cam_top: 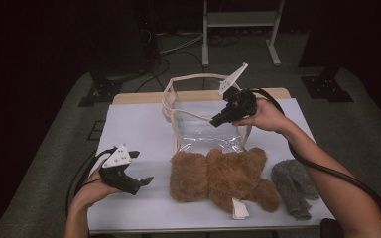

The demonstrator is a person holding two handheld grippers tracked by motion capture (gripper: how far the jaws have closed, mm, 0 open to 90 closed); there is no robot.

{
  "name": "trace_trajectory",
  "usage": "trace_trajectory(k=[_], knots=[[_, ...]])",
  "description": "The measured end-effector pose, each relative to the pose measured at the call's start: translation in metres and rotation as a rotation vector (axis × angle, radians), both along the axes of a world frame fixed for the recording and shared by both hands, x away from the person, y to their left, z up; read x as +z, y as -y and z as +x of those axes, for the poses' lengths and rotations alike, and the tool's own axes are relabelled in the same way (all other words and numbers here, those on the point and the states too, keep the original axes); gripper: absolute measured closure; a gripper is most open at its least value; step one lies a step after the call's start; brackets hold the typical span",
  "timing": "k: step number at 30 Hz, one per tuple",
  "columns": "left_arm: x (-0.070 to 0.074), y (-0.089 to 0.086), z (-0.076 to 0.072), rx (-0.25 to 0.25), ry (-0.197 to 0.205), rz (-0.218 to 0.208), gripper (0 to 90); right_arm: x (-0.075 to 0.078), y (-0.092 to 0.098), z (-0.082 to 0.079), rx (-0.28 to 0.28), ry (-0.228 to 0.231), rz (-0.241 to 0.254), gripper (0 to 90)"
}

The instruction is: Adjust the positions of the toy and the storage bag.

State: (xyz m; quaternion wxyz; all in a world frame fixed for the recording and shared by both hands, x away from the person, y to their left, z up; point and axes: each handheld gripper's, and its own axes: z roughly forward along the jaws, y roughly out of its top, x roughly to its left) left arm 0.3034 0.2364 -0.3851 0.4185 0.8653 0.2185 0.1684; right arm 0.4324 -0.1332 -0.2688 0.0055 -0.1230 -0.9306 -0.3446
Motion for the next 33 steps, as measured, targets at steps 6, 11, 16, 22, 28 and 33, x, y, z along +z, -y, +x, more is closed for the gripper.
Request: trace_trajectory(k=[6,11,16,22,28,33], knots=[[0.0,-0.001,0.0,0.001,-0.002,-0.001,3.1,0.0,0.009,0.003,-0.032,0.007,0.044,74.1],[-0.001,-0.001,0.001,-0.004,-0.007,0.006,3.1,0.012,0.015,-0.003,-0.033,0.029,0.092,55.2],[-0.001,-0.001,0.0,-0.001,-0.009,0.003,3.1,0.023,0.017,-0.014,-0.011,0.06,0.119,43.1],[-0.002,-0.001,0.0,0.004,-0.015,-0.007,3.1,0.03,0.021,-0.044,0.027,0.109,0.167,34.6],[-0.002,-0.001,0.001,-0.005,-0.016,0.001,3.1,0.016,0.019,-0.063,0.069,0.102,0.156,31.2],[-0.004,-0.001,0.001,-0.002,-0.019,-0.002,3.1,-0.02,0.012,-0.077,0.085,0.067,0.103,29.7]])
